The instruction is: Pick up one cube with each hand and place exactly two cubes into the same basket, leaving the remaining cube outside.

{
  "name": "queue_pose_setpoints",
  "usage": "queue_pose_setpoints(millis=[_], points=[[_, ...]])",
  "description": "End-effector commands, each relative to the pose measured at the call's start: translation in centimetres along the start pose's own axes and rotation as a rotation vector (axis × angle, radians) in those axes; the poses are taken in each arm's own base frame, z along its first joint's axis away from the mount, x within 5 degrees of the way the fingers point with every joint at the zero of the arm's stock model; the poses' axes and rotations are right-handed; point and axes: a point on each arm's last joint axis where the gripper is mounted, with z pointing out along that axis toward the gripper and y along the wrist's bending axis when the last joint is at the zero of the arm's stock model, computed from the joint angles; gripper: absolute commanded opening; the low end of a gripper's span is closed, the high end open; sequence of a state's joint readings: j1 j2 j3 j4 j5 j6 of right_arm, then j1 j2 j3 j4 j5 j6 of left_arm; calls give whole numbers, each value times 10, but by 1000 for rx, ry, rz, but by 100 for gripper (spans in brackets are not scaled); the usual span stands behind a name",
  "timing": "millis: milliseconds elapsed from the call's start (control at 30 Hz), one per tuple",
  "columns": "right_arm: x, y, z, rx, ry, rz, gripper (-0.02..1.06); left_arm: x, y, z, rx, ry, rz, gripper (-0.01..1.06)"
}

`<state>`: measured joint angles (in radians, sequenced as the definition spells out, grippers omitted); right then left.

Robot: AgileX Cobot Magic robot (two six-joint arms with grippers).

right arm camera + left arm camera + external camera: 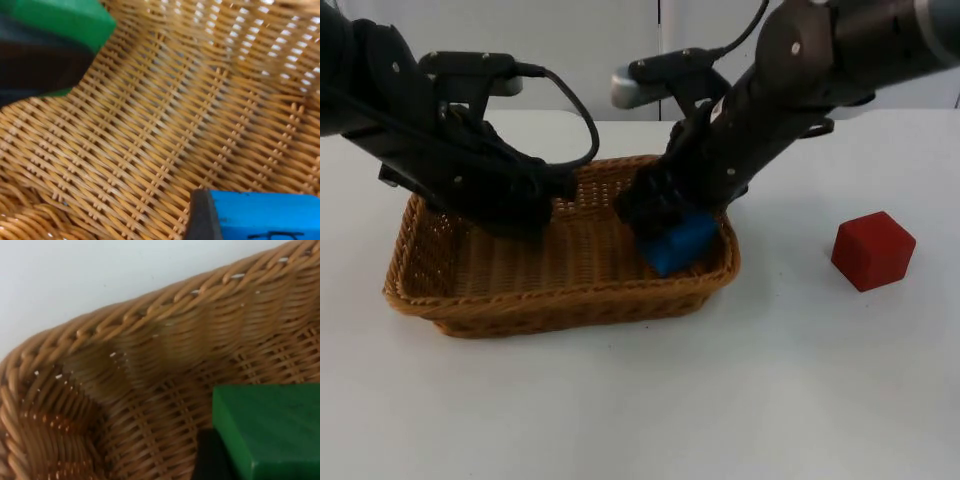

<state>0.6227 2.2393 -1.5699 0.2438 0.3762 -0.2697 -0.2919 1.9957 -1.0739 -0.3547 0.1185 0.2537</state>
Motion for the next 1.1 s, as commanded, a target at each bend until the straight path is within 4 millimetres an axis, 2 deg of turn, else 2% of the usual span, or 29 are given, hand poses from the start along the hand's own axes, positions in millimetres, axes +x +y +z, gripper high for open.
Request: queue_pose_setpoints(millis=[0,267,333,367,400,433,467,500,567,600,633,667,733,833,1067], points=[[0,2,4,-1,-11,-6,0,-5,2,-1,-7,-31,2,0],[2,3,5,-5,8,-13,2,-3,1,-1,-2,-12,-5,0],[2,3,5,-5,8,-13,10,-3,1,-1,1,-6,-11,5],[2,3,5,-5,8,-13,17,-2,1,-1,3,-2,-19,9],[2,3,5,-5,8,-13,27,-2,1,-1,4,-2,-30,20],[2,3,5,-5,8,-13,27,-2,1,-1,4,-2,-30,20],[2,3,5,-5,8,-13,31,-2,1,-1,4,-2,-30,26],[2,3,5,-5,8,-13,39,-2,1,-1,4,-2,-30,31],[2,3,5,-5,8,-13,53,-2,0,-1,4,-2,-32,50],[2,3,5,-5,8,-13,53,-2,0,-1,4,-2,-32,50],[2,3,5,-5,8,-13,61,-2,0,-1,5,0,-32,57],[2,3,5,-5,8,-13,64,-2,0,-1,5,0,-32,64],[1,3,3,-3,5,-18,66,-2,0,-1,8,7,-32,73],[-2,3,0,-3,-4,-19,66,-1,0,-2,12,17,-32,79],[-17,4,-27,1,-51,-33,66,-12,-4,-23,29,-9,-28,80]])
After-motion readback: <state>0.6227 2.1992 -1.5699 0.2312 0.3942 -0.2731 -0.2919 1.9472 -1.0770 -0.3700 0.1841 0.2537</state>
